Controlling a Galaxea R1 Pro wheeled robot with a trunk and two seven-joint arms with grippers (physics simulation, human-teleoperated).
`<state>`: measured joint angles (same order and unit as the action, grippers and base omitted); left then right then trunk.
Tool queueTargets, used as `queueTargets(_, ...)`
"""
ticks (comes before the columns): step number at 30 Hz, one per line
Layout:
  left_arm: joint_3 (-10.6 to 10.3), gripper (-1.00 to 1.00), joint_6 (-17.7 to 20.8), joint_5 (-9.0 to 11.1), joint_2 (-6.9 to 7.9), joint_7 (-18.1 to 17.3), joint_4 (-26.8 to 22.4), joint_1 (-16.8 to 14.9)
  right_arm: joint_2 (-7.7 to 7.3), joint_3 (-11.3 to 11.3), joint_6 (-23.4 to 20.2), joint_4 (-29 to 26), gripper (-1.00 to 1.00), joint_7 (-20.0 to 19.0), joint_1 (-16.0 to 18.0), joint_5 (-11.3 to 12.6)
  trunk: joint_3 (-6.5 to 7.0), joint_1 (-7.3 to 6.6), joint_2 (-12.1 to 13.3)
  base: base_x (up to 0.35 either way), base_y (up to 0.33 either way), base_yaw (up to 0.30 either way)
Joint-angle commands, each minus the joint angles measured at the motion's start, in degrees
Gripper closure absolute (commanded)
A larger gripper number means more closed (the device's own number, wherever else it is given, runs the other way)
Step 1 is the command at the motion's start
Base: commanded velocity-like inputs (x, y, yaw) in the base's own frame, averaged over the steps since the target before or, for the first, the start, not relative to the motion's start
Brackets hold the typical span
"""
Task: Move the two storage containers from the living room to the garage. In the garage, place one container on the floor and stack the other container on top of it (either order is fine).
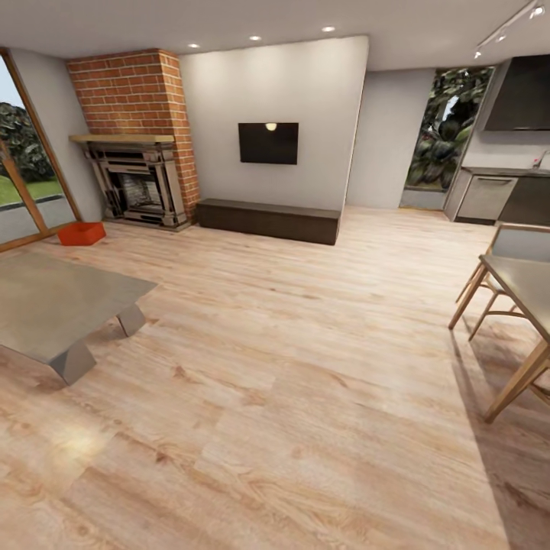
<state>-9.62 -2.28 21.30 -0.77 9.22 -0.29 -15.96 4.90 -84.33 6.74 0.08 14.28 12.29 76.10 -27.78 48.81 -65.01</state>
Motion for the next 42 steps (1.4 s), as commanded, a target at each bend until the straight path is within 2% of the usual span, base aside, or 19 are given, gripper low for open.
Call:
queueTargets(1, -0.5, -1.00, -0.2, 0.5, -0.02, 0.2, 0.0, 0.0, 0.02, -0.5, 0.1, 0.0, -1.00, 0.1, 0.0, 0.6, -0.05, 0.03, 0.0, 0.322, -0.092, 0.000)
queueTargets(22, -0.5, -1.00, -0.2, 0.5, -0.02, 0.2, 0.1, 0.0, 0.02, -0.5, 0.2, 0.0, -1.00, 0.1, 0.0, 0.6, -0.05, 0.03, 0.0, 0.322, -0.092, 0.000)
queueTargets(42, -0.5, -1.00, -0.2, 0.5, -0.02, 0.2, 0.0, 0.0, 0.02, -0.5, 0.2, 0.0, -1.00, 0.1, 0.0, 0.5, -0.05, 0.03, 0.0, 0.322, -0.092, 0.254)
